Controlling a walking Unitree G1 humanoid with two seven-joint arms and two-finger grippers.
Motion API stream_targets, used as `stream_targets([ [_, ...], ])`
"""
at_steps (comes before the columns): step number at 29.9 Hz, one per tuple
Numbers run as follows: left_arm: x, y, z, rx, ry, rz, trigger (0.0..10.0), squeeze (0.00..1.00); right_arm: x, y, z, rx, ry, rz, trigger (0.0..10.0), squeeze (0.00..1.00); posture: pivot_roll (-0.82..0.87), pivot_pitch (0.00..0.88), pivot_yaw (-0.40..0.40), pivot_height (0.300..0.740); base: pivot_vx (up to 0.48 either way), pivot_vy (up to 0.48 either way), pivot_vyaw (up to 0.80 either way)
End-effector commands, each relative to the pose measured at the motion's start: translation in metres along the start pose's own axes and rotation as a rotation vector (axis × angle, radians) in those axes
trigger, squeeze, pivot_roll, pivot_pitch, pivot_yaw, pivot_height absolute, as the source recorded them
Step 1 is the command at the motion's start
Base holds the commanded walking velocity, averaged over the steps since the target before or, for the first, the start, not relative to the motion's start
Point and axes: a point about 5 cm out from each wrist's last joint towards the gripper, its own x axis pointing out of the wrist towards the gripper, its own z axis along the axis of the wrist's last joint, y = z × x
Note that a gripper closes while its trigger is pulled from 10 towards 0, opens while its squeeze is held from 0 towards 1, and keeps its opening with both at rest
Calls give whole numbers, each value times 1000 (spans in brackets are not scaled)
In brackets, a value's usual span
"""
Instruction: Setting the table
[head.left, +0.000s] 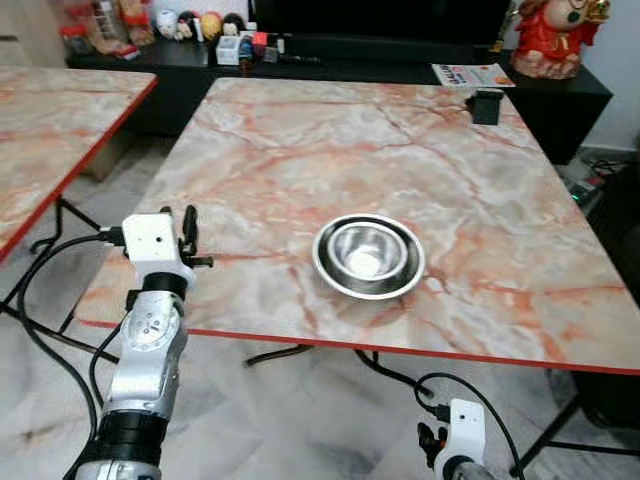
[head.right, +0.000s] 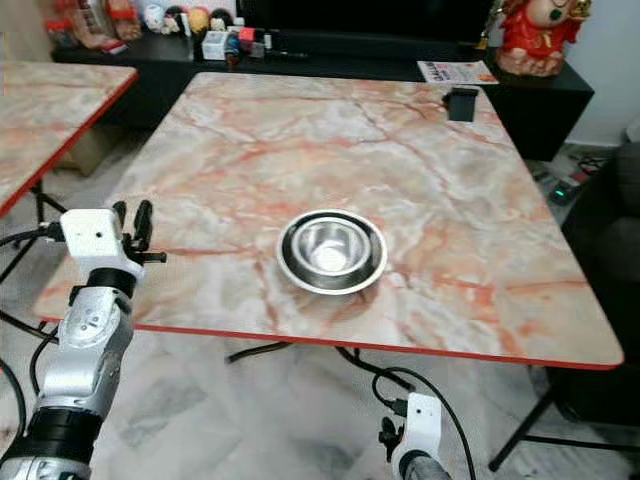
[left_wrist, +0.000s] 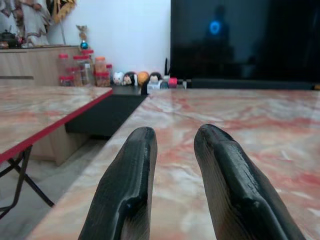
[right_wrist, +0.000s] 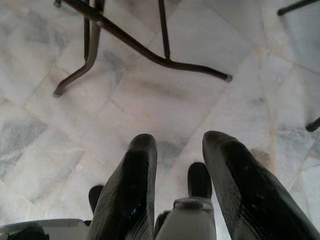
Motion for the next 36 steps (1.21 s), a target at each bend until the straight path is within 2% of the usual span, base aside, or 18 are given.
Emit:
stream_targets([
  [1, 1, 5, 1, 2, -9, 9, 10000, 0, 0, 2, -3, 0, 11, 2, 10000, 0, 19, 62, -22, 740, 0, 382, 0],
  [17, -2, 15, -5, 24, 19, 4, 10000, 0, 0, 10, -5, 7, 16, 15, 10000, 0, 31, 65, -3, 740, 0, 388, 0],
  [25, -14, 30, -25, 77, 109, 9, 10000, 0, 0, 11, -5, 23, 14, 9, 10000, 0, 40, 101, 4, 740, 0, 391, 0],
  [33, -27, 32, -48, 113, 199, -25, 10000, 0, 0, 11, -6, 20, 17, 10, 10000, 0, 50, 109, -1, 740, 0, 391, 0],
  [36, -31, 29, -59, 135, 242, -74, 10000, 0, 1, 11, -4, 23, 13, 9, 10000, 0, 45, 122, -3, 740, 0, 387, 0],
])
